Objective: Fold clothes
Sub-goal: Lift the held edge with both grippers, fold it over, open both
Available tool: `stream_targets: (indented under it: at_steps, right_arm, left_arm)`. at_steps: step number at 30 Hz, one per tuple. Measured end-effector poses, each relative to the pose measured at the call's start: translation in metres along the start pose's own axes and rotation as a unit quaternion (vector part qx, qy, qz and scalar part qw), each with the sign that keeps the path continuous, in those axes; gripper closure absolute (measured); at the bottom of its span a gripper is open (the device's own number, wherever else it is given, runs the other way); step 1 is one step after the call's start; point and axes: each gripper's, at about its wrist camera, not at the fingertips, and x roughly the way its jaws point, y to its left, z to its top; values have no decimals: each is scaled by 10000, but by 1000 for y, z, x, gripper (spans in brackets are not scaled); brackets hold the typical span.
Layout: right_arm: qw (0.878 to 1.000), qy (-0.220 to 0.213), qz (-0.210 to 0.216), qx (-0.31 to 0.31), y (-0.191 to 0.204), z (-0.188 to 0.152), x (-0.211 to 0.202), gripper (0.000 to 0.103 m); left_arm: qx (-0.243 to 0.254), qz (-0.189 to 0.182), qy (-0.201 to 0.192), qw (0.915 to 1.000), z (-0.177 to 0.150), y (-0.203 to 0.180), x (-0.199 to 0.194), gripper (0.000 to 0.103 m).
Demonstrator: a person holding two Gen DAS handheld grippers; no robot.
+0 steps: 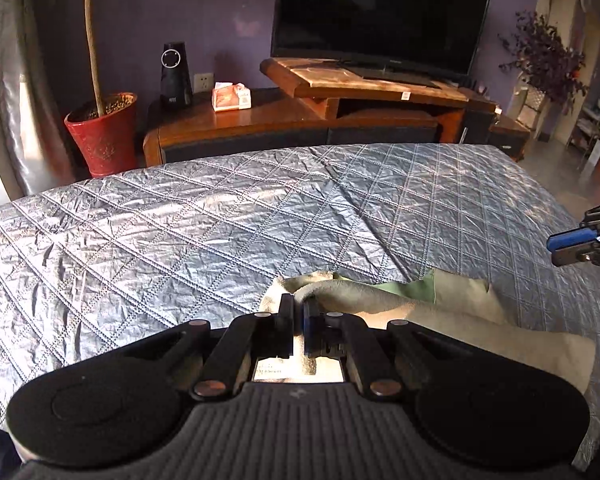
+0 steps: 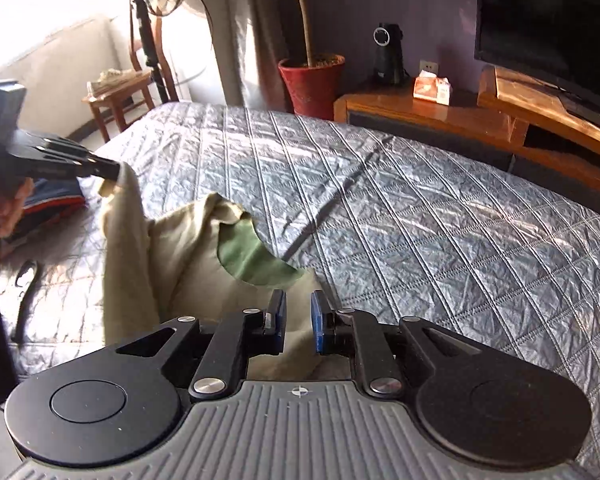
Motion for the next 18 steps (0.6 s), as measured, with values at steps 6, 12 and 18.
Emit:
stream_targets:
  at_steps: [6,12,18]
  right_arm:
    - [9954,93,872,390,18,-71,-20,19]
    - [9935,-74,520,1011,-5,-97,5,24]
    - [9939,-60,901,639,1,-86,33,29]
  left_arm:
    - [224,-102,-74,9997,4,-10,5,99]
    - [169,-119,-284,9994,1,-6,0,99]
    - [285,-182,-428,9985,-5,-8,-4,99]
